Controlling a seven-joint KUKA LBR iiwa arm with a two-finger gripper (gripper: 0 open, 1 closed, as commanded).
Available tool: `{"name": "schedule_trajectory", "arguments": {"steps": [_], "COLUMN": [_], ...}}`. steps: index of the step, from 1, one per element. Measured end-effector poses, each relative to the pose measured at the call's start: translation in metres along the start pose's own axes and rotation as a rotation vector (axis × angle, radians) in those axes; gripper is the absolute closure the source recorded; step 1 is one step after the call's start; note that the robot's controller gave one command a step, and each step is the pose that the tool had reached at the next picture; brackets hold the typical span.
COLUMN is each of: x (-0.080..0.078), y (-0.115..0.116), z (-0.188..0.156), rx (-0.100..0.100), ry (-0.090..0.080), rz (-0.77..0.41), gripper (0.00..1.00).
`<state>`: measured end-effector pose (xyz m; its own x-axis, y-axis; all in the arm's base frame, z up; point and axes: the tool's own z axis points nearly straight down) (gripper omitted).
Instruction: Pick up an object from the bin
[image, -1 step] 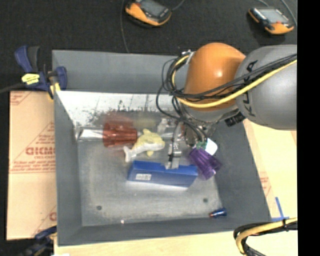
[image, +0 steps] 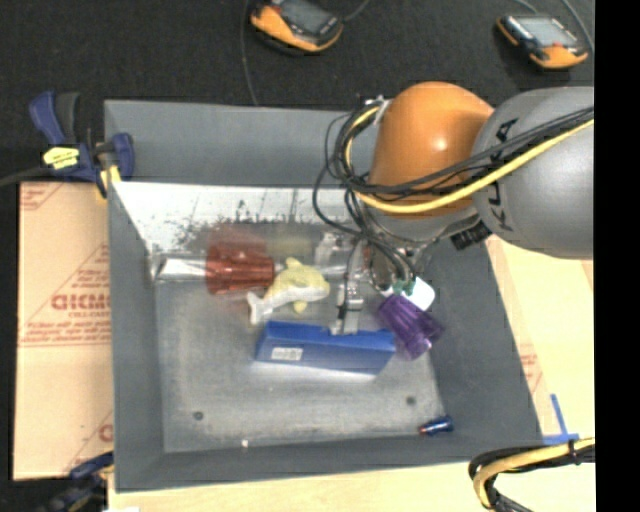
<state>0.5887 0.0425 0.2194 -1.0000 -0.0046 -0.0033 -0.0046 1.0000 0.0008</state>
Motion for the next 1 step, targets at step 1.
{"name": "schedule_trajectory", "arguments": {"steps": [1], "x": [0.0210], "y": [0.0194], "z": [0.0586], "rx": [-0.001], "ry": [-0.004], "rz": [0.032], "gripper": [0.00]}}
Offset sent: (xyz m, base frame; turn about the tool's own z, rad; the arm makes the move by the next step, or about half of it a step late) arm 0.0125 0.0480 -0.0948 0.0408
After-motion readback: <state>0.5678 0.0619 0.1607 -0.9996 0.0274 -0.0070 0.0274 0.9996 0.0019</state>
